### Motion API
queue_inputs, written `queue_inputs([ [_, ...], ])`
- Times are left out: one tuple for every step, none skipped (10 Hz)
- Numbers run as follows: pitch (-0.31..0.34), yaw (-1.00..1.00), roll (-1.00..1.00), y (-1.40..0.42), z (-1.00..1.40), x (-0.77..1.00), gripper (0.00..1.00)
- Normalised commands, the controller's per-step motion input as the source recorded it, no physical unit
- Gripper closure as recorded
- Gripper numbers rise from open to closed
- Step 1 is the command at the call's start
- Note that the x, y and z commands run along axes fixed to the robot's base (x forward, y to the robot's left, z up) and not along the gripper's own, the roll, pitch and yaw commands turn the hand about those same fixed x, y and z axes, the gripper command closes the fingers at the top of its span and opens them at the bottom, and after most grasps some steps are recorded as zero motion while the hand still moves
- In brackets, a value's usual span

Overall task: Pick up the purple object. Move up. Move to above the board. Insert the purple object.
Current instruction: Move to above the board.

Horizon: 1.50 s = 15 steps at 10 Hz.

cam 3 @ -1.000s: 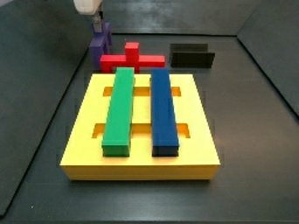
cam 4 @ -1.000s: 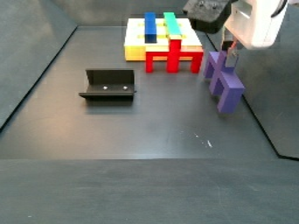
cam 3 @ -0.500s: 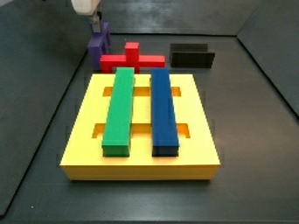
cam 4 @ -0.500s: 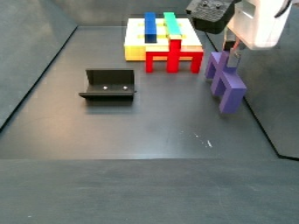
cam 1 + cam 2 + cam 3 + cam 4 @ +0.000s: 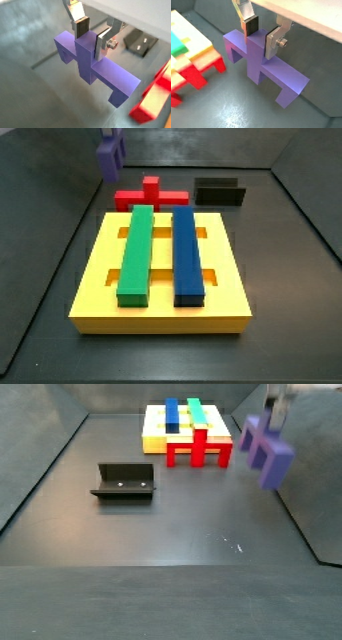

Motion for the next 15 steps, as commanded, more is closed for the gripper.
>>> queue_inputs([
  [0.020, -0.01, -0.02, -0.02, 1.40, -0.09, 1.00],
  [-0.008, 0.00, -0.04, 0.00, 1.40, -0.06, 1.00],
  [0.059, -0.01, -0.05, 0.01, 0.71, 0.04, 1.00],
  [0.106, -0.01, -0.06, 0.00, 0.35, 0.08, 1.00],
  [0.046, 1.00, -0.02, -1.40, 0.21, 0.78, 1.00],
  [0.048, 1.00, -0.02, -1.40, 0.19, 0.77, 1.00],
  [0.060, 1.00, -0.01, -1.40, 0.17, 0.81, 1.00],
  [0.063, 1.00, -0.02, -1.40, 0.19, 0.83, 1.00],
  [0.065, 1.00, -0.02, -1.40, 0.19, 0.83, 1.00],
  [0.073, 1.00, -0.01, -1.40, 0.20, 0.82, 1.00],
  [0.083, 1.00, -0.02, -1.40, 0.21, 0.86, 1.00],
  [0.091, 1.00, -0.02, -1.40, 0.21, 0.89, 1.00],
  [0.103, 1.00, -0.01, -0.83, 0.13, 0.55, 1.00],
  [0.108, 1.00, 0.00, -0.48, 0.08, 0.35, 1.00],
  [0.103, 1.00, 0.00, -0.24, 0.06, 0.17, 1.00],
])
